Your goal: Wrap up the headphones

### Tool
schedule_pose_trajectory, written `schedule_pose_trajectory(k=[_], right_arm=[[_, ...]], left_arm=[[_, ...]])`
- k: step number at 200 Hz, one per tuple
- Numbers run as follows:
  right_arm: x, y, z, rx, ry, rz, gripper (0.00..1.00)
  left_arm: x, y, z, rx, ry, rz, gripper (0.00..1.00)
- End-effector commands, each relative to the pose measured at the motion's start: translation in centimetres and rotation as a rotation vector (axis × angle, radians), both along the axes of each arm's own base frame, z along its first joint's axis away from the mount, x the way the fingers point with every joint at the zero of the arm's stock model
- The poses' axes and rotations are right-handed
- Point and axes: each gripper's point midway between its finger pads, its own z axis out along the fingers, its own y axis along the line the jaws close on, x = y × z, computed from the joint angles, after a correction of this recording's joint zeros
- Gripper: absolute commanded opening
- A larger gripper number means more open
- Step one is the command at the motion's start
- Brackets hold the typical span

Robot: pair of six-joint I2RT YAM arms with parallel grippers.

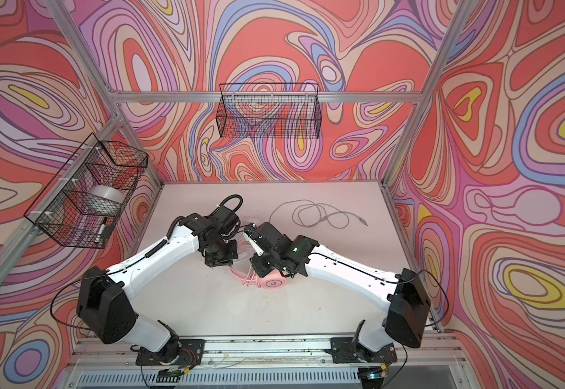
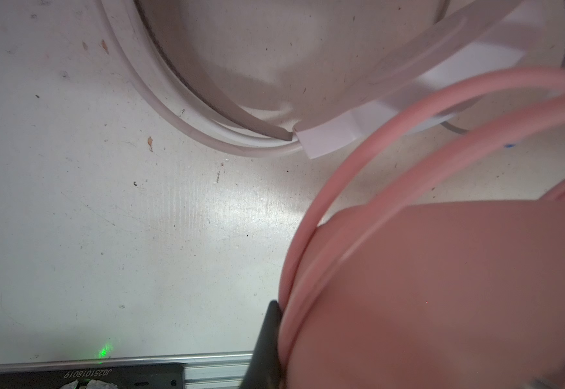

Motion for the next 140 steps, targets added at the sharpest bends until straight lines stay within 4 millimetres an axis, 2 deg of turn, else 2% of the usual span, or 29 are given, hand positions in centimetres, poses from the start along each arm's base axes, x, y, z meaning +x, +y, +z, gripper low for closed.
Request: schedule_pose_trajectory(k=[1, 27, 66, 97, 120, 140], right_arm=[[-0.1, -0.6, 4.5, 0.090, -0.102, 0.004, 0.20], [-0.5, -2.0, 6.6, 0.104, -0.152, -0.002, 0.34], [-1.0, -4.3, 9.4, 0.146, -0.233, -0.041, 0.47], [-0.7, -7.2, 11.7, 0.189, -0.321, -0.143, 0.62], [-0.5, -9.9, 12.0, 0.186, -0.357, -0.225, 0.71], [-0.6, -12.0, 11.4, 0.157, -0.352, -0.286, 0.74]], left_arm=[[-0.5, -0.9, 0.2, -0.051, 0.016, 0.000, 0.00], [-0.4, -0.9, 0.0, -0.049, 0.016, 0.008, 0.00], [-0.3, -0.8, -0.1, -0.047, 0.016, 0.019, 0.00], [-0.5, -0.7, 0.1, -0.051, 0.009, 0.024, 0.00], [-0.8, -0.4, 0.1, -0.049, 0.004, 0.030, 0.00], [-1.0, -0.1, -0.6, -0.043, 0.007, 0.039, 0.00]])
